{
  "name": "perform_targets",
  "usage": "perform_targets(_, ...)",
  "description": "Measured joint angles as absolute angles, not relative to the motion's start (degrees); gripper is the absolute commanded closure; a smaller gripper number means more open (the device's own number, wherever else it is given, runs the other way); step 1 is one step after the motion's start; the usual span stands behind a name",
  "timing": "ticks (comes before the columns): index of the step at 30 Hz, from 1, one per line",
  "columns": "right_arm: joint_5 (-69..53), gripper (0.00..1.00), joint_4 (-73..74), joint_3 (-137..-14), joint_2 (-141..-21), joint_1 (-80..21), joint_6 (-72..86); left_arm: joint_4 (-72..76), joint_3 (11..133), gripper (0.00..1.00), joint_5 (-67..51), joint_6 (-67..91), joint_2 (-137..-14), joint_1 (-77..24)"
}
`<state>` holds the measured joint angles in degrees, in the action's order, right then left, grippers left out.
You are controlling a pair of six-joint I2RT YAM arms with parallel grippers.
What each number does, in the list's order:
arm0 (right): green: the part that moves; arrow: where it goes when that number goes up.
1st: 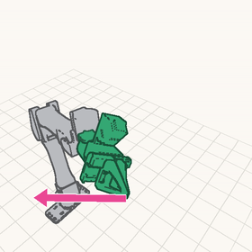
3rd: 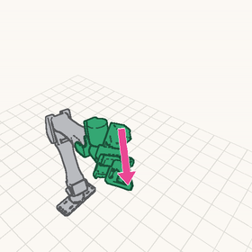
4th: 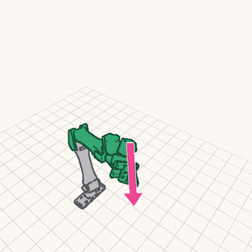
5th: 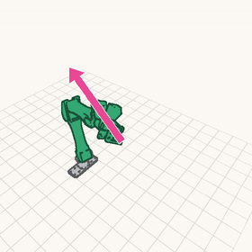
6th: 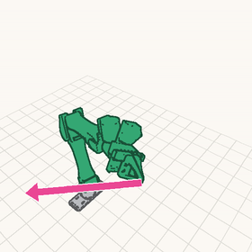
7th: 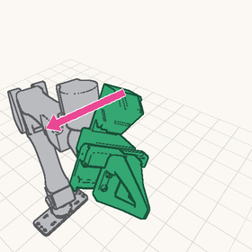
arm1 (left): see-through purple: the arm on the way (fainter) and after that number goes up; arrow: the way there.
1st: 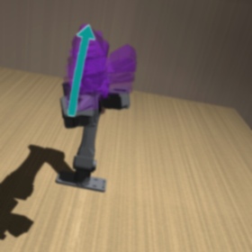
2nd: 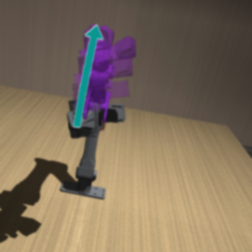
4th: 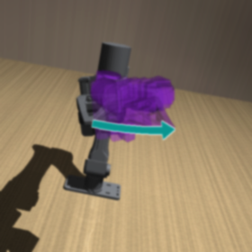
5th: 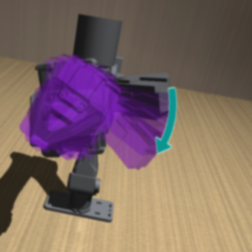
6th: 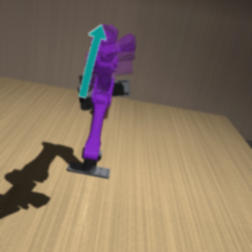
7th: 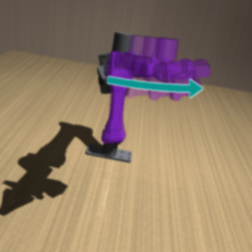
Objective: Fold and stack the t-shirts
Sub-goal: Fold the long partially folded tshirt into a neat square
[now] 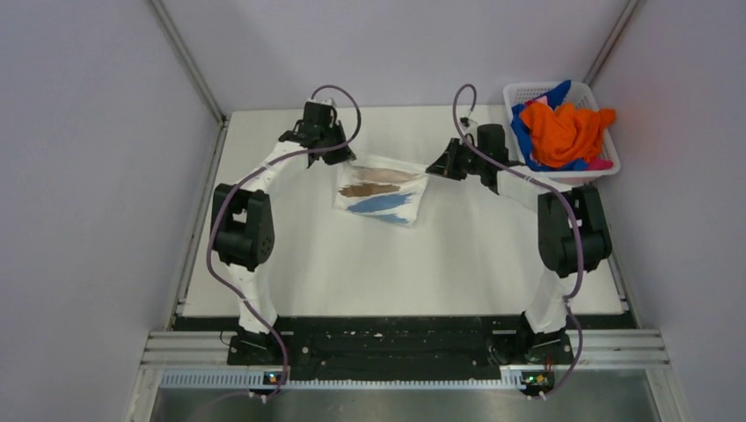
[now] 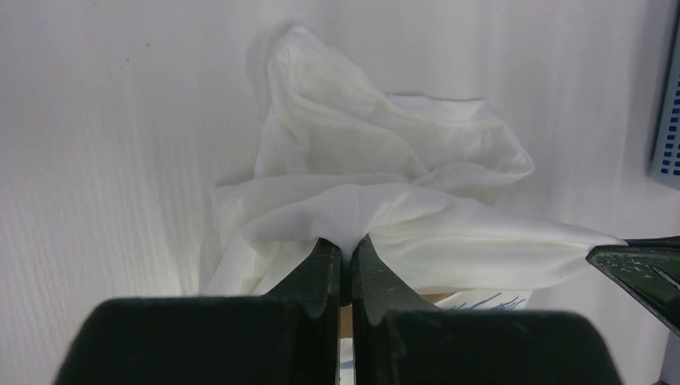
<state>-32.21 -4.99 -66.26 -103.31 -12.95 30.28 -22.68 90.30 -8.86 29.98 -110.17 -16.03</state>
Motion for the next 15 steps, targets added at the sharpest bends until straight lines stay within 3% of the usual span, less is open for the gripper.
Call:
perform_targets(3,-32.0,1.0,-5.2,-70.2,-108.1,-12.5,29.6,-22.2,94.4,0.95,-9.9,30.1,-115.0,-15.5)
perform_targets(7,-31.1,0.98,-6.9,-77.1,-116.7,-12.1,28.8,-21.3,100.7,0.79,-10.6,30.3,-122.5,-14.7)
perform_targets(8,-30.9,0.87,-7.1,-78.9,-118.8,-11.9,28.6,-21.4,102.5,0.72,-10.6,30.6,-124.5,-14.6)
perform_targets(11,-29.8,0.52,-6.9,-83.8,-125.0,-11.7,28.1,-21.7,108.0,0.35,-10.6,31.0,-130.4,-14.2)
perform_targets(13,-29.6,0.42,-5.5,-87.3,-128.1,-11.6,27.7,-22.0,110.3,0.25,-10.7,31.3,-132.6,-14.0)
perform_targets(15,-29.4,0.36,-3.4,-90.9,-130.0,-11.4,26.7,-22.4,110.5,0.21,-11.0,31.7,-132.7,-13.9)
